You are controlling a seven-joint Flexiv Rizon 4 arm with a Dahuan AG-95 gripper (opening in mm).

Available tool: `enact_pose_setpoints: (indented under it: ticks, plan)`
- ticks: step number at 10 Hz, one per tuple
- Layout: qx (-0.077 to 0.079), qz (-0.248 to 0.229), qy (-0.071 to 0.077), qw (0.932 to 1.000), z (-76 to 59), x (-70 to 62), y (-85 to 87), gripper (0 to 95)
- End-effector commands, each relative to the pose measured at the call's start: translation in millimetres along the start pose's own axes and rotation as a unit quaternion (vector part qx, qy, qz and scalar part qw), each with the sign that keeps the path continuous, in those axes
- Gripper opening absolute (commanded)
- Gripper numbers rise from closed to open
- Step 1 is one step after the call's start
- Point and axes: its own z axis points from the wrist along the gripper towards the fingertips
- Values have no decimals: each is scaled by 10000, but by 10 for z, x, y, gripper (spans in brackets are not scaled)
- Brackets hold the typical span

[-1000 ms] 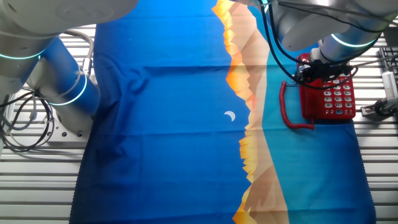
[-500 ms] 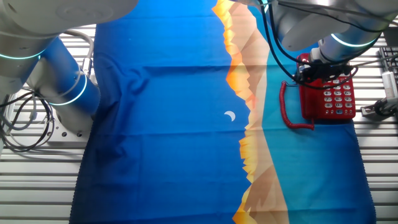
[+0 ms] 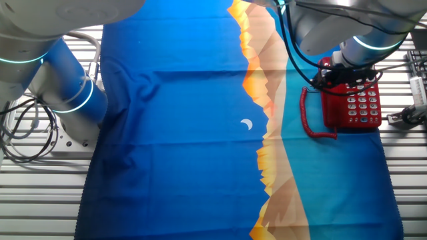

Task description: Place the handset of the telephone on the corresponding phone cradle

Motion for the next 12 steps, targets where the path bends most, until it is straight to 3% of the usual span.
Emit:
enact_pose_setpoints:
  ticks: [1,2,4,7,12]
  plan:
    - [-11,17,-13,10000,7,5,-7,950]
    - [-27,45,-5,10000,-4,2,-6,950]
    - [-43,111,184,9998,-93,-30,9,950]
    - [-55,239,327,9992,-190,-56,46,950]
    - [-112,417,356,9984,-224,-4,159,950]
